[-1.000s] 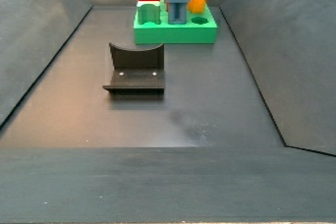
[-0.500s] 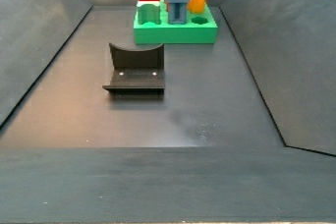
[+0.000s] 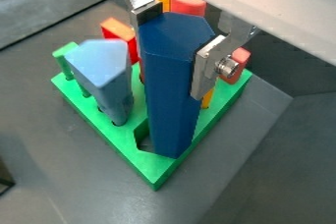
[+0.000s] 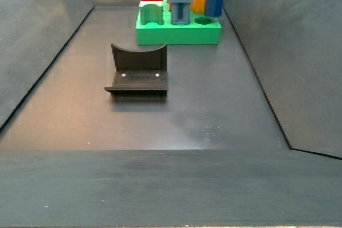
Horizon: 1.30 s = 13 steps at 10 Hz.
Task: Pick up the hexagon object. Move up. Move to above the board. Insert the hexagon object.
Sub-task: Insert the hexagon object.
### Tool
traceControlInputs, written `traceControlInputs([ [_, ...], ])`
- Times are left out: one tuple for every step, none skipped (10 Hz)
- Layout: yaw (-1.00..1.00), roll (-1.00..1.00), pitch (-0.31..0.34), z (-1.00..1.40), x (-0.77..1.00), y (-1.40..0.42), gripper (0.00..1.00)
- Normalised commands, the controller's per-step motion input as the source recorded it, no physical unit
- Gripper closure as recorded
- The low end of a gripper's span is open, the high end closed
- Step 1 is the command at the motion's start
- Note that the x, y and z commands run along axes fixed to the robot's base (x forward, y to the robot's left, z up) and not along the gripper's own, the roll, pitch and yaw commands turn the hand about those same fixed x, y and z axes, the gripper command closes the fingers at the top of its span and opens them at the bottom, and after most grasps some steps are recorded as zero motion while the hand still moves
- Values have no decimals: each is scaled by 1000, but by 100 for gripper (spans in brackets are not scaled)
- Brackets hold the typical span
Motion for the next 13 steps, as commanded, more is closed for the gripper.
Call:
traceControlInputs([
  [0,36,-81,-540,100,0,100],
  [0,90,0,-520,149,0,100],
  [0,71,0,-491,226,20,100],
  [0,51,0,-451,329,77,100],
  [-11,64,0,-426,386,91,100],
  [0,67,7,-394,394,114,100],
  [0,91,40,-503,323,100,100],
  [0,74,17,-509,340,83,100],
  [0,49,16,-483,409,49,100],
  [0,24,0,-517,394,20,100],
  [0,0,-56,-640,211,0,100],
  [0,6,-114,-729,66,0,100],
  [0,113,-103,-837,0,-17,100],
])
